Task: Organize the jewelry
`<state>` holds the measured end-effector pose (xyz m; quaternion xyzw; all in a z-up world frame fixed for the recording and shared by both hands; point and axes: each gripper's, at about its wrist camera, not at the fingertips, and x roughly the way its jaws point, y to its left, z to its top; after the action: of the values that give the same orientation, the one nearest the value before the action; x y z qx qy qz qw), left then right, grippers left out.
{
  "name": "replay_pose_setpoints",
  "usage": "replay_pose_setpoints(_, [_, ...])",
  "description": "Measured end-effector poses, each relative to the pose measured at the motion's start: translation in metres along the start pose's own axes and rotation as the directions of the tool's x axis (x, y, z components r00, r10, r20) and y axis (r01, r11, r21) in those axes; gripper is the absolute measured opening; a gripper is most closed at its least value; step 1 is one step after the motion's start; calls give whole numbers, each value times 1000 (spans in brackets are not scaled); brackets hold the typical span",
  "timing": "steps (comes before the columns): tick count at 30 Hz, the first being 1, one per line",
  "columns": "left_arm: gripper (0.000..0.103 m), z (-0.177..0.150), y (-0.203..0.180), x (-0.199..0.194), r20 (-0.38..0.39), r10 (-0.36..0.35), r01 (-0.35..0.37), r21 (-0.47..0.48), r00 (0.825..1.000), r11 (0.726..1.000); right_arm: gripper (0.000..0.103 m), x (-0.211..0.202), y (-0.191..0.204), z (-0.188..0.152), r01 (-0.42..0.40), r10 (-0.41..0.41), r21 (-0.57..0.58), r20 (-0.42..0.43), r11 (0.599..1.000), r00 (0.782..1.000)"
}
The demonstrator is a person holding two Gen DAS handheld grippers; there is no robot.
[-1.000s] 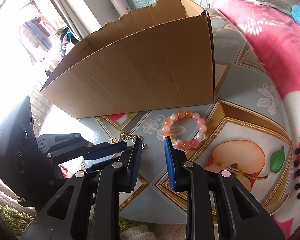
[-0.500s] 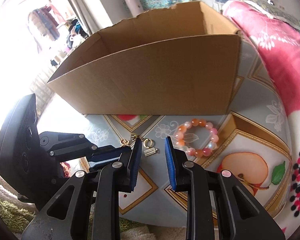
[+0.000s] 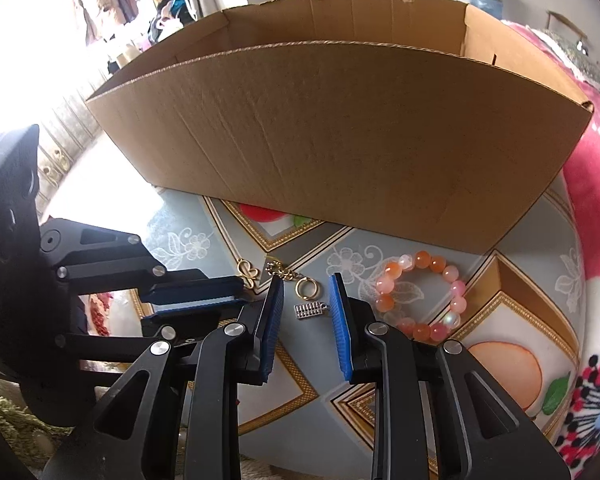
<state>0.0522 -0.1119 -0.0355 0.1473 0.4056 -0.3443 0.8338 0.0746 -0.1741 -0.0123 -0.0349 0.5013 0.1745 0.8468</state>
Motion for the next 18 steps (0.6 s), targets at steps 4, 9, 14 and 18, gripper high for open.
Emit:
replay_pose_setpoints(4, [9, -1, 2, -1, 1, -3, 3, -5, 1000, 1000, 24, 7, 6, 0, 30, -31, -32, -18, 999, 999])
replay_pose_setpoints(9, [9, -1, 1, -1, 1, -2, 2, -5, 1000, 1000, 24, 13, 17, 0, 70, -72, -88, -14, 994, 997])
replay_pose_setpoints(14, [9, -1, 1, -1, 1, -1, 1, -6, 1000, 1000, 17, 19, 25, 2, 86, -89, -118, -16, 989, 996])
replay_pose_setpoints(18, [9, -1, 1, -1, 2, 1, -1, -7, 1000, 1000, 10, 21, 29, 1, 85, -87, -121, -15, 989, 996])
